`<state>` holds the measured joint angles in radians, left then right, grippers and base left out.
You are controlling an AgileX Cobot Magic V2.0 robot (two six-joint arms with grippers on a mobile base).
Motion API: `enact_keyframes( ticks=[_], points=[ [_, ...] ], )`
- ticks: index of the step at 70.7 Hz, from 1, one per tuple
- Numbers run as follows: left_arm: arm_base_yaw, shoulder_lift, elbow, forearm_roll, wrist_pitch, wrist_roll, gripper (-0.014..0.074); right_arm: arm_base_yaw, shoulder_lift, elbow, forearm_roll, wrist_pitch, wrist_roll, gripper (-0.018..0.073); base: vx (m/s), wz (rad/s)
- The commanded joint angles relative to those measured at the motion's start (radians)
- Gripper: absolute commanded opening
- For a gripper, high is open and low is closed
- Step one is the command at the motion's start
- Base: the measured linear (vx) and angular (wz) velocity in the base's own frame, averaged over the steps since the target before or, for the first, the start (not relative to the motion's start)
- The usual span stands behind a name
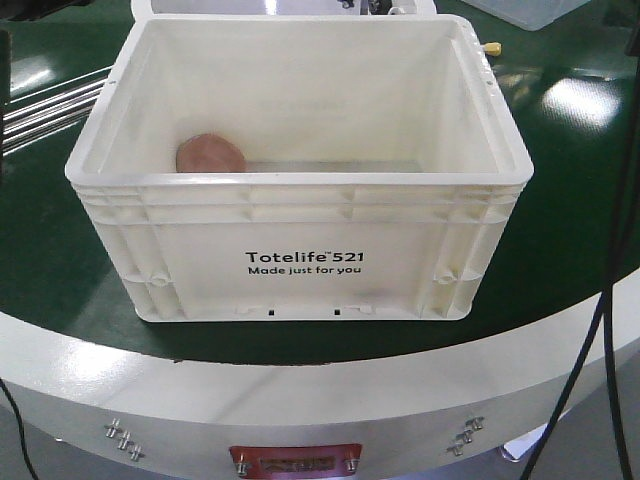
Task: Place moving items into box and shelve
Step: 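Move both grippers down onto the tote's side rims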
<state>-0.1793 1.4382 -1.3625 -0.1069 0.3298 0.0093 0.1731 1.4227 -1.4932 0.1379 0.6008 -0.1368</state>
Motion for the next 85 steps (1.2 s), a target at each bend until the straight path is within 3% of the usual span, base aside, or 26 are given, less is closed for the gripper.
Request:
enact_keyframes(
  ticks=[1,14,29,47,85],
  points=[
    [0.004,0.013,-0.104,-0.013,0.049,-0.049,0.0503,-0.008,0.011,-0.109,0.040,-0.002,0.000,0.0578,0.00,0.00],
    [0.004,0.105,-0.229,-0.012,0.194,-0.077,0.0503,-0.008,0.122,-0.252,0.085,0.134,0.000,0.0573,0.00,0.00],
    [0.004,0.145,-0.226,0.002,0.288,-0.074,0.0503,-0.008,0.201,-0.254,0.083,0.231,0.000,0.0537,0.00,0.00],
    [0.004,0.152,-0.226,0.007,0.297,-0.073,0.0503,-0.008,0.282,-0.254,0.082,0.331,0.002,0.0533,0.00,0.00],
    [0.004,0.152,-0.226,0.022,0.308,-0.073,0.0503,-0.008,0.363,-0.254,0.079,0.356,0.040,0.0520,0.00,0.00]
  ],
)
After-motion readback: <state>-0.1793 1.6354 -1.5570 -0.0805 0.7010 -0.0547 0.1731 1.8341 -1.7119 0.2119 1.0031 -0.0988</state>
